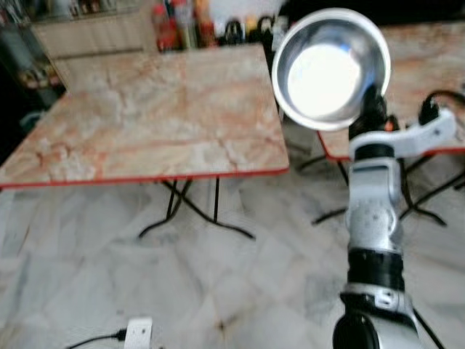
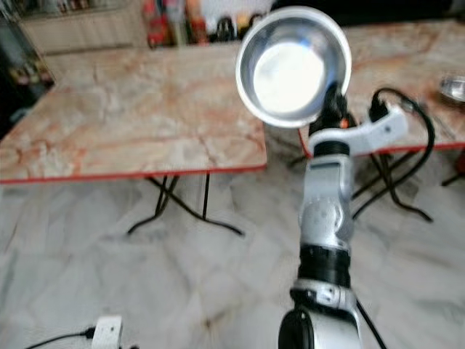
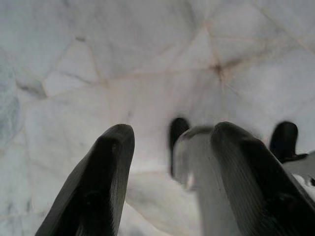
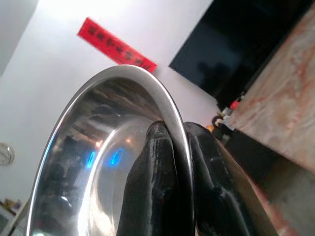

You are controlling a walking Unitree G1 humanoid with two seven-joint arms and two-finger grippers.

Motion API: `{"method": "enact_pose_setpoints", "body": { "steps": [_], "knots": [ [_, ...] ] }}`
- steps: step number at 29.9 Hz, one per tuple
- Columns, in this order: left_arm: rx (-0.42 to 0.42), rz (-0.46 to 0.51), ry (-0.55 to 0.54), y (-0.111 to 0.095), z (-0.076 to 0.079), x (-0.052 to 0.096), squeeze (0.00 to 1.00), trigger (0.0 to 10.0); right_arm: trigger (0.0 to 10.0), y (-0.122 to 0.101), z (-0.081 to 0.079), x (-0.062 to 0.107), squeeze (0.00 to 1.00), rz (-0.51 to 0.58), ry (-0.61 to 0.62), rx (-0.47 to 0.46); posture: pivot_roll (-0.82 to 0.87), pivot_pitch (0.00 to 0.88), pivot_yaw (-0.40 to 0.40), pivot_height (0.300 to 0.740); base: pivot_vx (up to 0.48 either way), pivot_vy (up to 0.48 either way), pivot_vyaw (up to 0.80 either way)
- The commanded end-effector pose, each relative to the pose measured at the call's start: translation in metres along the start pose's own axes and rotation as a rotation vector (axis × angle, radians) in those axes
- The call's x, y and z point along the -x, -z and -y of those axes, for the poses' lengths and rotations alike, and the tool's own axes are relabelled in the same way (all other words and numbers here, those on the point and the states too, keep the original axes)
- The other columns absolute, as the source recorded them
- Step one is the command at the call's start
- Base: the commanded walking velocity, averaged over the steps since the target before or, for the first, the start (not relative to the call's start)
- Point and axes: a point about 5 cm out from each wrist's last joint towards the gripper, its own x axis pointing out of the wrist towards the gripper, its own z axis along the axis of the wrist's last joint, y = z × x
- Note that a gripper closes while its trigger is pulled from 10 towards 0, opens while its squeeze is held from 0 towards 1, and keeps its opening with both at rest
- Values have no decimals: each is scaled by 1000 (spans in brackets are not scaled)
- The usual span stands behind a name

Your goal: Setting the table

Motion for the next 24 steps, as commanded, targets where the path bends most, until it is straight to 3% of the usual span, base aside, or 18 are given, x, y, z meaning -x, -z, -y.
{"method": "enact_pose_setpoints", "body": {
  "steps": [1, 9, 12, 17, 24],
  "knots": [
    [-21, -14, -21, 4, -9, 2, 0, 10000, 10000, 6, -14, -2, 0, -12, -39, -30, -42, 47, 44, 740, 0, 480, 0],
    [-21, -14, -21, 4, -9, 2, 0, 10000, 10000, 6, -14, -2, 0, -12, -39, -30, -42, 47, 44, 740, 0, 480, 0],
    [-3, 21, -56, -15, -38, 1, 0, 10000, 10000, 8, -14, -1, 0, -21, -39, -31, -33, 56, 40, 740, 0, 480, 0],
    [10, 29, -78, -16, -52, 4, 0, 10000, 10000, 8, -14, -2, 0, -22, -39, -31, -37, 61, 36, 740, 0, 458, 0],
    [14, 60, -96, -24, -59, 4, 0, 10000, 10000, 8, -14, -3, 0, -24, -41, -33, -35, 66, 34, 740, 0, 0, 0]
  ]
}}
